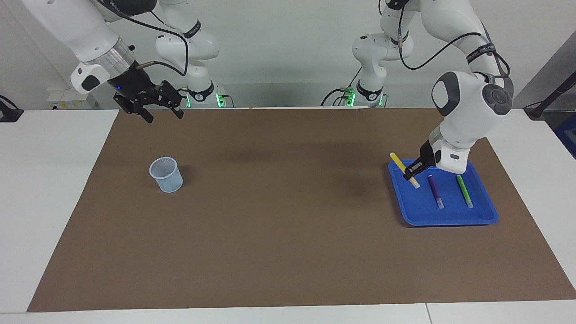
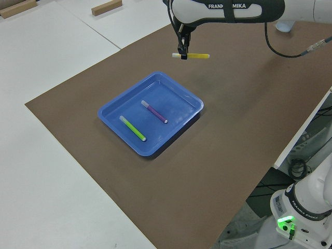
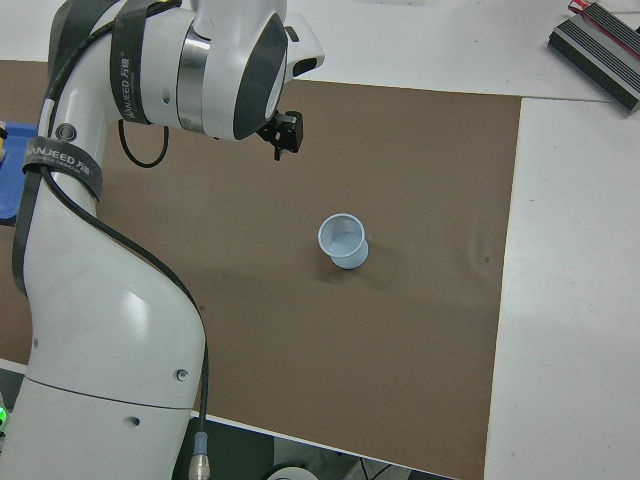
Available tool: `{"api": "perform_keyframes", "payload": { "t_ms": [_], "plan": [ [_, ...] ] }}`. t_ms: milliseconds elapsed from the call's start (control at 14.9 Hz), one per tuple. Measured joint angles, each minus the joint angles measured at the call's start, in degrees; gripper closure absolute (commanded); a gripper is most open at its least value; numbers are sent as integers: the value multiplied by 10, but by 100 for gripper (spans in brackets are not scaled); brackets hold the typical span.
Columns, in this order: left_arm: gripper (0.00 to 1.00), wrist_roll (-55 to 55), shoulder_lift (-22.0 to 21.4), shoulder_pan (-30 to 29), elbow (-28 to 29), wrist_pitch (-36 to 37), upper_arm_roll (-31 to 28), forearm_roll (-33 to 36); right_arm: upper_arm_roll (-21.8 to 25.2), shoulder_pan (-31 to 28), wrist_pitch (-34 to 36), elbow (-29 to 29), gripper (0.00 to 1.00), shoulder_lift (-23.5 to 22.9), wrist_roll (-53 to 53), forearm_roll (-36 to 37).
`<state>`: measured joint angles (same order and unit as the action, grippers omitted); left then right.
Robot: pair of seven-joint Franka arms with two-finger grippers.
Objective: Transfer and insert pens with both arms
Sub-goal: 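Lift the yellow pen with the left gripper while the right gripper approaches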
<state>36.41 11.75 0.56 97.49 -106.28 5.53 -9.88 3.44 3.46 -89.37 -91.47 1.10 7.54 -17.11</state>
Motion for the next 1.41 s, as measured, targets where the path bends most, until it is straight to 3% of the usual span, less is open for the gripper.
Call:
{"api": "perform_keyframes", "payload": {
  "t_ms": [470,806,1142,1411],
  "plan": [
    [100,278,-37,24,0,18,15,-101,-2,21,-30,-3,0,2,83,-115],
    [100,371,-59,35,3,39,15,-187,-5,71,-93,-8,0,2,204,-142],
    [100,434,-91,55,29,40,16,-223,-7,120,-181,-49,0,13,271,-178],
    [100,483,-116,68,61,38,16,-238,-8,194,-241,-63,0,22,327,-179]
  ]
}}
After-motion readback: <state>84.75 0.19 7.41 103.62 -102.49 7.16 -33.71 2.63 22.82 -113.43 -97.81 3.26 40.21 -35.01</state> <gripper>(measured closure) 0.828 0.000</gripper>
